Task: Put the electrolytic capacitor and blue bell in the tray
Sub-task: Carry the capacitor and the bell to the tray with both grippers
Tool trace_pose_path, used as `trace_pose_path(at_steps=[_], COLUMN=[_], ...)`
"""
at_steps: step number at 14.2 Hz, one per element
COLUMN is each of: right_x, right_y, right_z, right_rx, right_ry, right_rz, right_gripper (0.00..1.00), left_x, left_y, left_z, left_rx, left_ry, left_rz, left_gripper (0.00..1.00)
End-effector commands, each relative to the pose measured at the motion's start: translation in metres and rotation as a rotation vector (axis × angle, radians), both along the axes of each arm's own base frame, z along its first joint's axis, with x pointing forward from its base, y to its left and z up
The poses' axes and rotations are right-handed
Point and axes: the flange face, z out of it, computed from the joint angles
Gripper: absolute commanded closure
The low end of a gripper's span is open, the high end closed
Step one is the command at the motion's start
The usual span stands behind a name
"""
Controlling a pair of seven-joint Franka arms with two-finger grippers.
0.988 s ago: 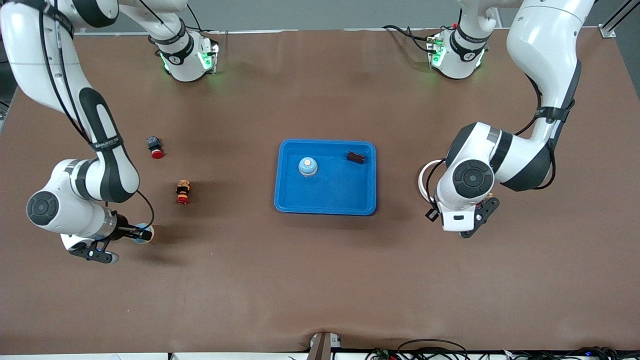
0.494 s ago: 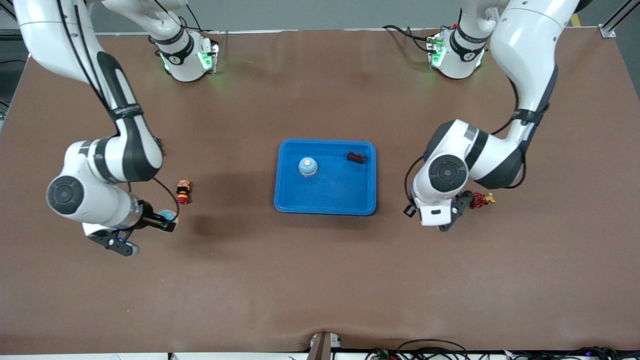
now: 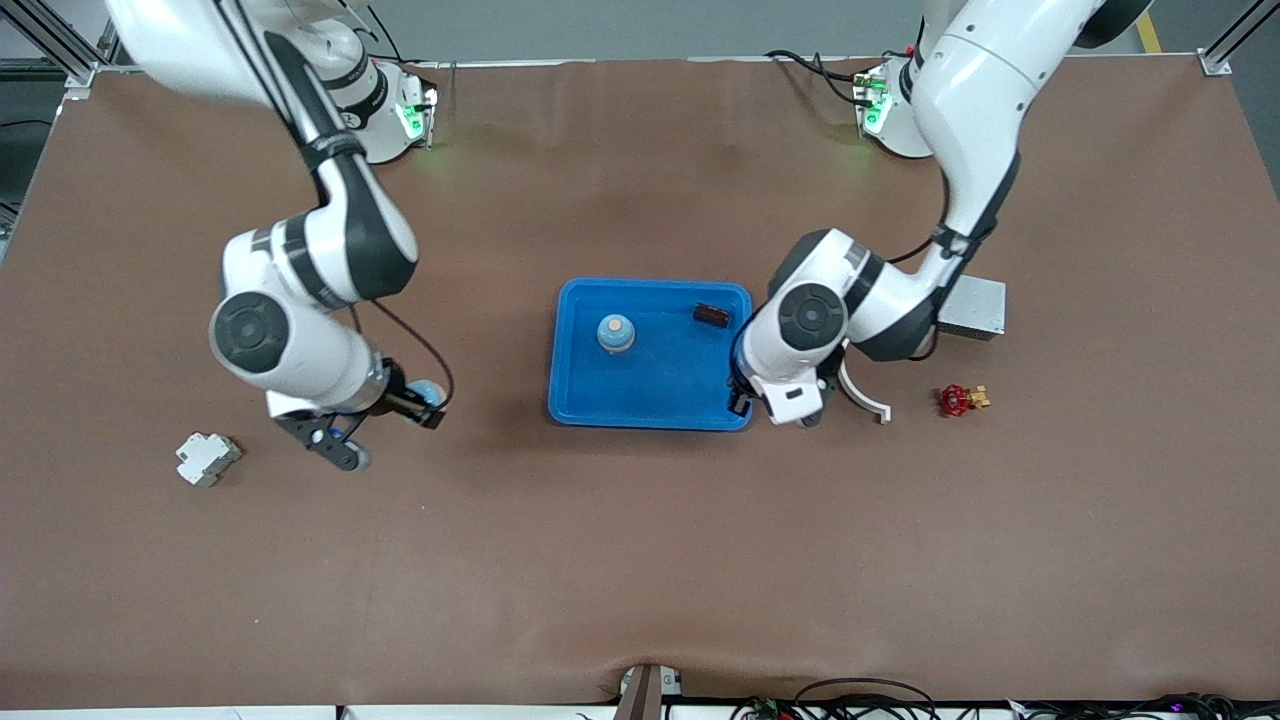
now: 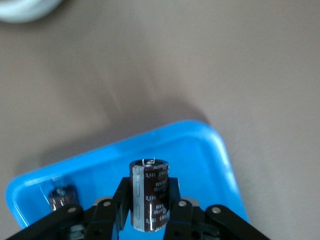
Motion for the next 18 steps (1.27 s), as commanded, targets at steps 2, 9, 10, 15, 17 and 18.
trace_pose_path(at_steps=[2, 9, 10, 15, 17, 18], right_x=[-0.033, -0.072, -0.076, -0.086, -0.088, -0.089], right_y=[0.054, 0.151, 0.161, 0.19, 0.196, 0.198], right_z=[0.012, -0.012, -0.023, -0.076, -0.094, -0.101], right_rx=[0.012, 0.024, 0.025, -0.024, -0.022, -0.022], right_ry=[-0.006, -0.059, -0.064, -0.11, -0.114, -0.115], right_rz=[-0.092, -0.2, -0.211, -0.234, -0.24, -0.237], right_gripper=[1.0, 1.0, 1.0, 1.0, 1.0, 1.0], left_x=[-0.032, -0.03, -0.021, 0.014, 0.039, 0.05], left_y=[-0.019, -0.027, -0.024, -0.021, -0.008, 0.002], left_z=[-0.032, -0.027, -0.016, 0.059, 0.102, 0.116], left_rx=[-0.061, -0.036, -0.038, -0.003, 0.026, 0.045], left_ry=[-0.051, -0.115, -0.139, -0.244, -0.25, -0.238], left_rz=[0.069, -0.014, -0.021, -0.275, -0.316, -0.356], left_gripper=[1.0, 0.0, 0.0, 0.0, 0.0, 0.0])
